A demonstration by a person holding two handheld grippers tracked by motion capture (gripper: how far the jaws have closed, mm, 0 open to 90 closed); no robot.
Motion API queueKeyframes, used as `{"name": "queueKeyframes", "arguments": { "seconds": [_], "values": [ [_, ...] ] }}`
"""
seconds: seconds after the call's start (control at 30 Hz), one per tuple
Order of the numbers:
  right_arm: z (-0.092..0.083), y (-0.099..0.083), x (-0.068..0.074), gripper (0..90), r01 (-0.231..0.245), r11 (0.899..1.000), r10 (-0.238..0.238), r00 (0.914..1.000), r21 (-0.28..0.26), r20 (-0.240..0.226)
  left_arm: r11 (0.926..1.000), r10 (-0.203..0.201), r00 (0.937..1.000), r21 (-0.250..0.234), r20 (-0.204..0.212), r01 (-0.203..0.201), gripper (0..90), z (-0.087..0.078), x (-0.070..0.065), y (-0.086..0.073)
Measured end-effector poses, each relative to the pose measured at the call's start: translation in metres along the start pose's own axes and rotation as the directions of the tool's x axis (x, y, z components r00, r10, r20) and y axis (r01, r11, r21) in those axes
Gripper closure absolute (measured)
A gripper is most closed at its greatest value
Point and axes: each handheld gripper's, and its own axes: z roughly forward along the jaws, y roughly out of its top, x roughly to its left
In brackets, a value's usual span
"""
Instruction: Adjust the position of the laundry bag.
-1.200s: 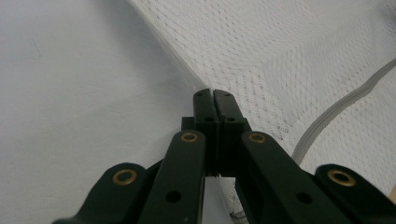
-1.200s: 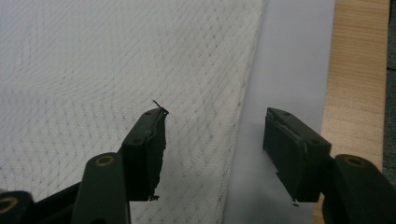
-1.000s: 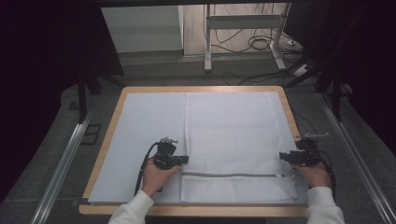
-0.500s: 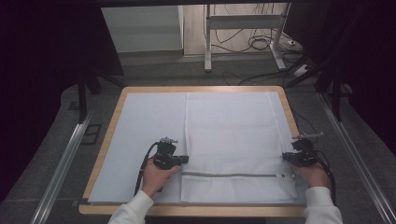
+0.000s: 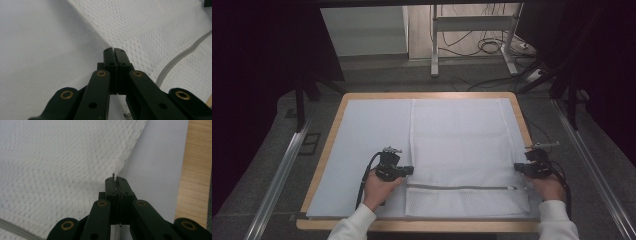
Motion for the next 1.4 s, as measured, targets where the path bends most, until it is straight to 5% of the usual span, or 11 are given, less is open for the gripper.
{"name": "queueKeyframes", "arguments": {
  "seconds": [0.93, 1.4],
  "values": [
    [-0.002, 0.002, 0.005, 87.6, 0.007, 1.0, -0.008, 0.9998, -0.028, -0.019, 0.9999, -0.005, 1.0, -0.01, -0.001, 0.005, 90.0, -0.007, 0.008, 0.0],
    [0.002, 0.004, 0.02, 87.6, 0.044, 0.998, -0.046, 0.9976, -0.04, -0.051, 0.9996, -0.023, 0.9997, -0.017, -0.013, 0.022, 90.0, -0.019, 0.022, -0.005]
  ]
}}
